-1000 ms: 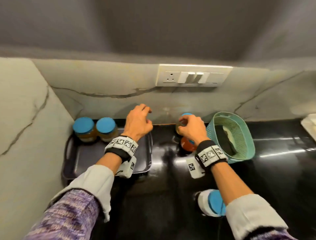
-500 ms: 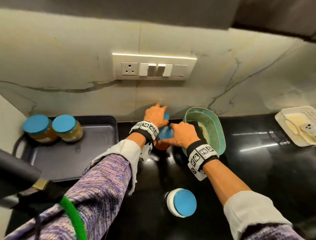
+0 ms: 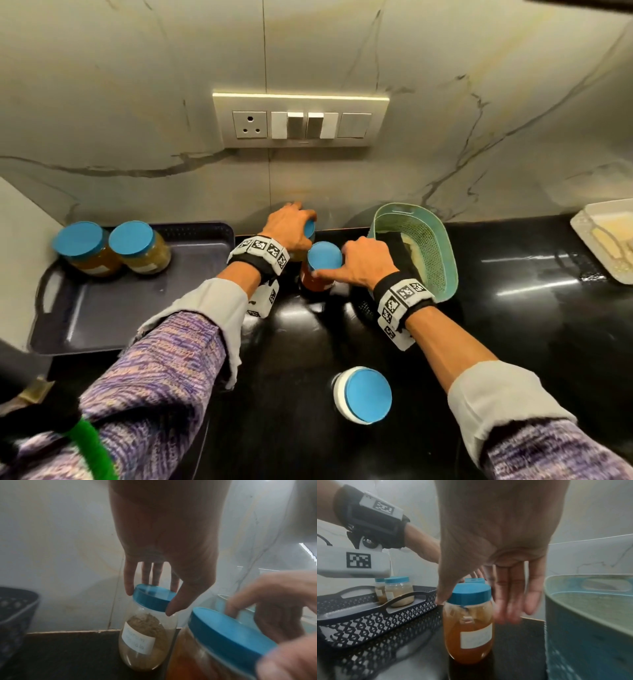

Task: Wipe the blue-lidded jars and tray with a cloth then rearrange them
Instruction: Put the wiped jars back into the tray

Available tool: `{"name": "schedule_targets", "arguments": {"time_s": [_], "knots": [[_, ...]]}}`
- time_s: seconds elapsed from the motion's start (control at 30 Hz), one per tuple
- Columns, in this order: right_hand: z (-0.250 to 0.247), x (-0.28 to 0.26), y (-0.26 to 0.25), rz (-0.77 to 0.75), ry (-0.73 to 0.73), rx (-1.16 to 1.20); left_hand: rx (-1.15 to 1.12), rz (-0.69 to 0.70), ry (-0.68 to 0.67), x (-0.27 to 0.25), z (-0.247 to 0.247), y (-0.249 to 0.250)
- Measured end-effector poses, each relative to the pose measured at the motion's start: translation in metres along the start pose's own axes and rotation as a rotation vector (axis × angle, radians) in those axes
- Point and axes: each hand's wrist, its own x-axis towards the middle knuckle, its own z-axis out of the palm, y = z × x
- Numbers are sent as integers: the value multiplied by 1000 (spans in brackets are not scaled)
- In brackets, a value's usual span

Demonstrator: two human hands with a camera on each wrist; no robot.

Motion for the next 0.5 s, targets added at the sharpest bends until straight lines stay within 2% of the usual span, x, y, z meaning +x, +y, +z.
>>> {"name": "schedule_targets", "arguments": {"time_s": [0.07,0.17,0.33,0.4,0.5], "knots": [[-1,1,-4,9,17,65,-2,12,0,-6,0,-8],[-2,7,-7,-189,-75,152,1,20,8,-13,0,-17],[-4,14,-21,-322,-29,164,-14,-3,31,-21,1,-27],[-3,13,-30,-335,-53,146,-22,-10,41,-25,3,-31],[-1,11,-40,-275,-68,172,-21,-26,68,-36,3,-36]]}}
